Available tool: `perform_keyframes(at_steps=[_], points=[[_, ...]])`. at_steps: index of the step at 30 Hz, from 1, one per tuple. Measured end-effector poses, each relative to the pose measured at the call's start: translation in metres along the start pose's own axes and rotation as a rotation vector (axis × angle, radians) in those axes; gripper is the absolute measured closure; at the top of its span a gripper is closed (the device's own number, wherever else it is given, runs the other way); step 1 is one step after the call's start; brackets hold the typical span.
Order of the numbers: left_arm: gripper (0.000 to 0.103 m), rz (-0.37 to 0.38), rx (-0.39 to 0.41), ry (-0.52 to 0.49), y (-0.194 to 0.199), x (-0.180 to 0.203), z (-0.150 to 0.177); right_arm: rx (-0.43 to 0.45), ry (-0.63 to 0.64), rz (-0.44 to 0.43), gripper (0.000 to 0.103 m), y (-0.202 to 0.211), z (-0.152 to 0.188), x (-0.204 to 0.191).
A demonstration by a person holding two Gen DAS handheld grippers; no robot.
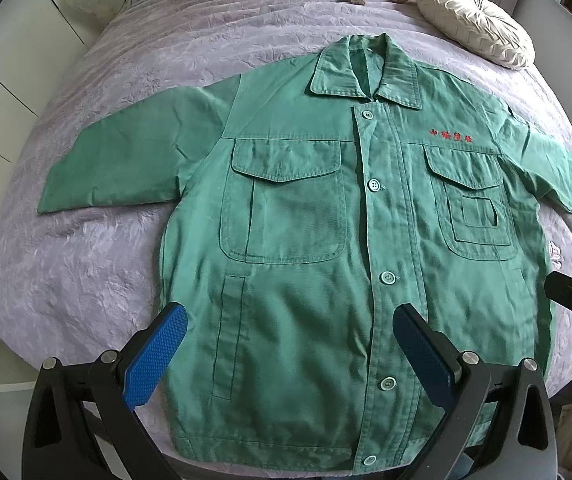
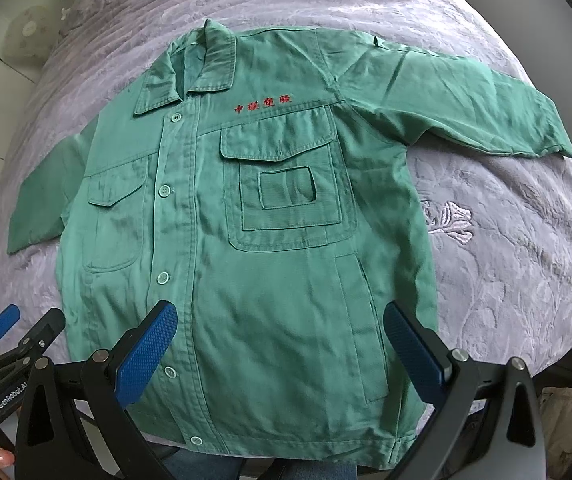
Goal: Fold large clothes
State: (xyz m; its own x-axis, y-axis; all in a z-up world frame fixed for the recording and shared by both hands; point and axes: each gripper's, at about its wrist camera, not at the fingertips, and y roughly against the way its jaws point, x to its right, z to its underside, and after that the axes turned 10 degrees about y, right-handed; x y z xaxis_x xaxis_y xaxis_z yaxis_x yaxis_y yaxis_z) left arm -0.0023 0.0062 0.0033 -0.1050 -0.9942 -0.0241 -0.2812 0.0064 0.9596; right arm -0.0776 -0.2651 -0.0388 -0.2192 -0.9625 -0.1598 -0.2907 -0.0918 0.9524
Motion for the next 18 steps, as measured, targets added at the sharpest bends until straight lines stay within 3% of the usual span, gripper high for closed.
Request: perform_keyframes(at_steps=[18], points=[[0.0, -0.007, 0.036, -0.003, -0.0026, 0.0002, 0.0023, -0.002, 0.001, 0.001, 0.0, -0.0031, -0.0026, -0.0013]])
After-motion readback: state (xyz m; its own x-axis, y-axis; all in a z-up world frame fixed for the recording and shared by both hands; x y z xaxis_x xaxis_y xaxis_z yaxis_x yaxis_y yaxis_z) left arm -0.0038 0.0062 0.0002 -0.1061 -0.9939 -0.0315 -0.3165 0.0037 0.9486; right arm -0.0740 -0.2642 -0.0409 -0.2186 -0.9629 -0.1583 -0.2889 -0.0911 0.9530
